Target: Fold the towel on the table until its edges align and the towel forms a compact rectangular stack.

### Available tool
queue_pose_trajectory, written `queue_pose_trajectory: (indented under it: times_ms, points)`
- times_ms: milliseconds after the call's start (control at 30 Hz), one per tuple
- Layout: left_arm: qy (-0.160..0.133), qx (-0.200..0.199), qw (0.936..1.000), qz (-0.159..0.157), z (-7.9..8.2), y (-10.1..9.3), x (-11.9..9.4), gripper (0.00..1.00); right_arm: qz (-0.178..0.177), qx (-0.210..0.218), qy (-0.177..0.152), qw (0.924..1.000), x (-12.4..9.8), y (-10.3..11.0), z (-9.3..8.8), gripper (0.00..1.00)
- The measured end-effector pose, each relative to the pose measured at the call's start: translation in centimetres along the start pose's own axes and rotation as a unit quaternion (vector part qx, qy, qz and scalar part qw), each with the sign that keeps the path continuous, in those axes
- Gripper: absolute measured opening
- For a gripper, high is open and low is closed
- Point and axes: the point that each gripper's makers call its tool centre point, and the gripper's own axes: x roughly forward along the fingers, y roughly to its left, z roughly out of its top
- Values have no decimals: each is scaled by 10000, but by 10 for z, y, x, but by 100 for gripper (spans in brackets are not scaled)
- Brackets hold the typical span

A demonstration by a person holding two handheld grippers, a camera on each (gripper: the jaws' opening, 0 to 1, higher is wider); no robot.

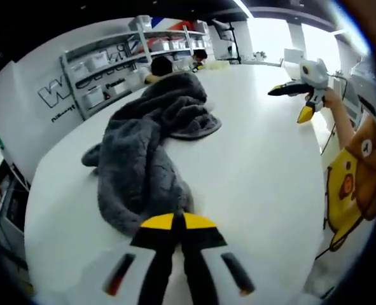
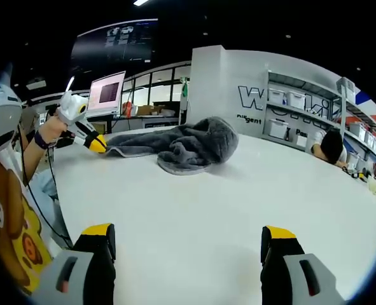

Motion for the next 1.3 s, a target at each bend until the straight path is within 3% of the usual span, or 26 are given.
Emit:
queue_pose_trajectory:
  times_ms: [667, 1100, 1300]
  points:
    - [259, -354, 9979, 487, -36, 28, -18, 4, -19, 17, -3, 10000, 1, -1, 0, 99]
    - [308, -519, 9953, 762, -46, 43, -29, 4, -21, 35, 9, 10000, 1, -3, -2, 99]
    - [457, -496, 9924, 1029, -53, 56, -35, 4, -43, 40, 7, 10000, 0, -4, -2, 99]
